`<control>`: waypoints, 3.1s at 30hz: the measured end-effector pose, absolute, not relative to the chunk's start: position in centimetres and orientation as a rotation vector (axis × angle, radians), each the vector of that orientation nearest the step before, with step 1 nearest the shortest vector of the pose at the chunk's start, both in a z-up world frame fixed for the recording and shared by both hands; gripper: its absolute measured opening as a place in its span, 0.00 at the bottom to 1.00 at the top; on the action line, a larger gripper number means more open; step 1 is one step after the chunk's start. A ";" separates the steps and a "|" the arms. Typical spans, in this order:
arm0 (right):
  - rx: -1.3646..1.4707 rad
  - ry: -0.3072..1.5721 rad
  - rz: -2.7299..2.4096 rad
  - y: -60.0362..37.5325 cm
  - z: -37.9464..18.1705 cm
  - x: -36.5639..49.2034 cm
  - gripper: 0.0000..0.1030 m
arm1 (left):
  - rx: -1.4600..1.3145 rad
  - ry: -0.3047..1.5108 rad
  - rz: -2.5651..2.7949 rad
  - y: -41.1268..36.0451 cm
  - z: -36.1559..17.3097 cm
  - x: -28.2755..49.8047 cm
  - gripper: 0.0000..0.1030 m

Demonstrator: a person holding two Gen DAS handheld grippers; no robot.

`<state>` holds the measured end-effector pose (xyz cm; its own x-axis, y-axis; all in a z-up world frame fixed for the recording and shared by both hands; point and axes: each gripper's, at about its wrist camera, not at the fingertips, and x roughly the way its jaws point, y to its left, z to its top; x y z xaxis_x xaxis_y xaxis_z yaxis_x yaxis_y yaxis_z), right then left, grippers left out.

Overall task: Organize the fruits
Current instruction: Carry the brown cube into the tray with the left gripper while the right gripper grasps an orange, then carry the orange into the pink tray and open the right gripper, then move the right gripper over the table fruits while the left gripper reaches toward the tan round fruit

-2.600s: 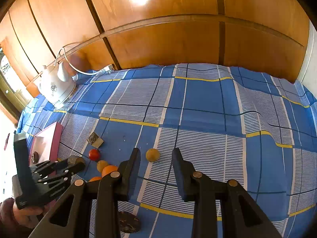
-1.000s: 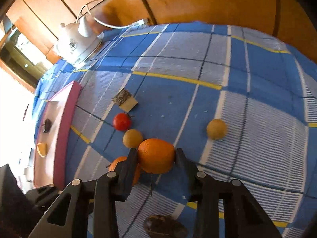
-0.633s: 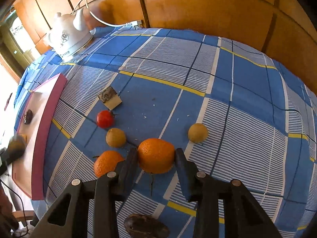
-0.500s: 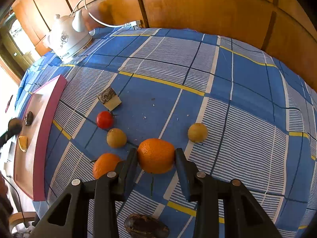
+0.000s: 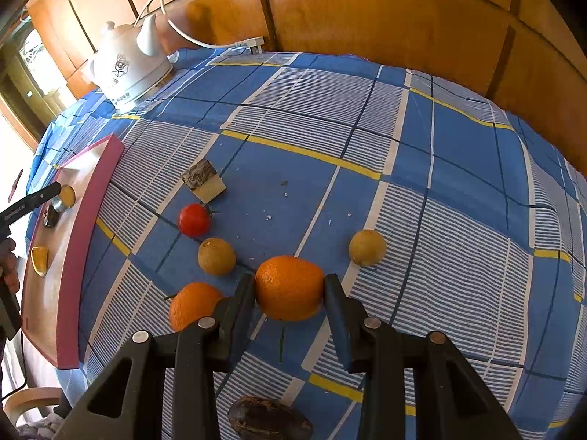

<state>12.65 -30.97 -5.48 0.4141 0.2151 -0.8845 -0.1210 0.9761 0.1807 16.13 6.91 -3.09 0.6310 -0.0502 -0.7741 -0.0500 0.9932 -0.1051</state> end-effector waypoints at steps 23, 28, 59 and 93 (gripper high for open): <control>0.106 1.081 0.193 -31.6 -4.3 12.3 0.37 | -0.070 0.840 -0.036 2.3 -2.0 5.9 0.53; 0.142 1.047 0.188 -32.4 -3.5 12.2 0.37 | -0.037 0.798 -0.055 1.6 -0.9 5.0 0.54; 0.197 1.037 0.630 -11.4 -0.3 13.9 0.37 | 0.014 0.696 0.002 3.3 0.8 3.3 0.60; 0.220 1.021 0.514 -17.7 0.2 11.7 0.57 | 0.059 0.638 0.016 3.0 1.5 1.9 0.65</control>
<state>11.68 -17.68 0.16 0.4172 0.5059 -0.7550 -0.3058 0.8604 0.4076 1.92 2.95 1.48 0.8030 0.0328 -0.5950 0.0038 0.9982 0.0601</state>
